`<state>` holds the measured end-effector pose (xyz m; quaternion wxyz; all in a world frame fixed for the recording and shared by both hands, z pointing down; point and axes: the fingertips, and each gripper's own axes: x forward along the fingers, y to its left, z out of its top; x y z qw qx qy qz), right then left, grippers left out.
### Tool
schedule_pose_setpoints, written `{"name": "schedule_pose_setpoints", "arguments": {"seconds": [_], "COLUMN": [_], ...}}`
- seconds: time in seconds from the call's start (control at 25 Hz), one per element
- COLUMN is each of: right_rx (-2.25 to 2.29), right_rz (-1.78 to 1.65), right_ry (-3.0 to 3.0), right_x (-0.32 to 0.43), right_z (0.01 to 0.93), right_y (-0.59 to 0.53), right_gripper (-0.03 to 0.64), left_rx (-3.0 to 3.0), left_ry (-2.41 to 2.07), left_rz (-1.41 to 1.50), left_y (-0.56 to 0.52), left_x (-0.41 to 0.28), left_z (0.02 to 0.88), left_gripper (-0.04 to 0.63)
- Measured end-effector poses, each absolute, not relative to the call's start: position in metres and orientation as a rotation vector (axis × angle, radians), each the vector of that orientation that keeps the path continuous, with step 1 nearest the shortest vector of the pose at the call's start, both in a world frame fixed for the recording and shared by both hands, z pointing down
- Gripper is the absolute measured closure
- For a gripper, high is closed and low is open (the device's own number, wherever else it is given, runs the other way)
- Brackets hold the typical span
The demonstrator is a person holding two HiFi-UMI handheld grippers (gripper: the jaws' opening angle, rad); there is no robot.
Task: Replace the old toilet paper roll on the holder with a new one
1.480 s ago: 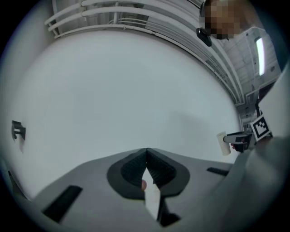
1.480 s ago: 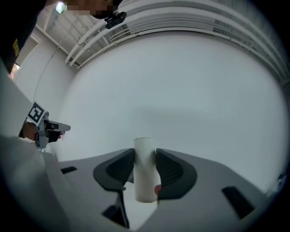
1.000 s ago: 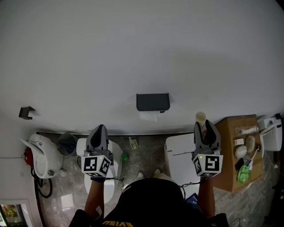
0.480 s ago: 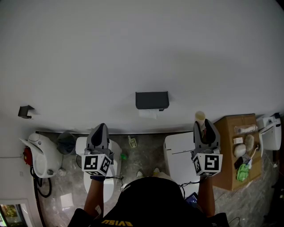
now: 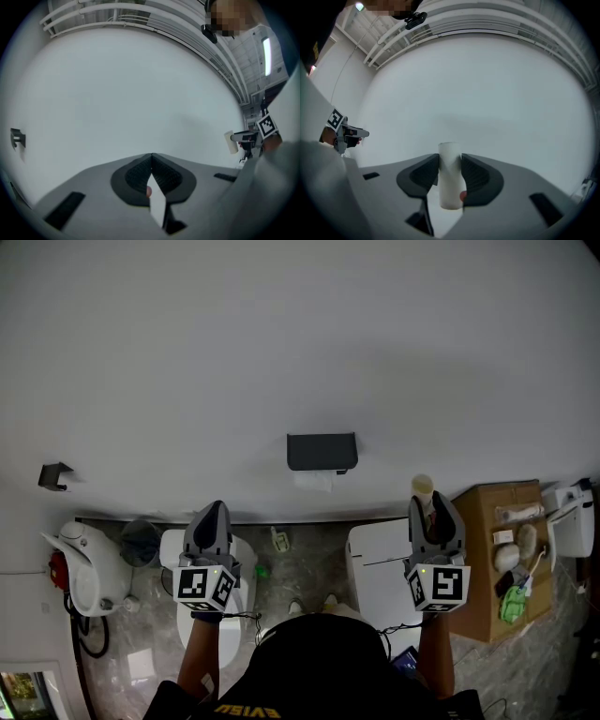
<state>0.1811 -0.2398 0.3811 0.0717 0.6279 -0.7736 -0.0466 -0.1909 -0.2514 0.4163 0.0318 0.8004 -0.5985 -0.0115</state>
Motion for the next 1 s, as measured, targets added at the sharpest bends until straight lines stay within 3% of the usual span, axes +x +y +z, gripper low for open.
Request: {"name": "schedule_pose_setpoints", "arguments": {"seconds": [1.0], "right_rx": [1.876], "right_rz": [-0.126], "right_ry": [-2.335], "right_x": [0.1801], "right_z": [0.3813], "right_y": [-0.233], "right_gripper": [0.465], "left_rx": [2.461], "left_ry": [-1.824], "left_rz": [-0.021], "left_y": [-0.2474], "left_x": [-0.1909], "left_z": [0.42], "left_gripper": [0.583]}}
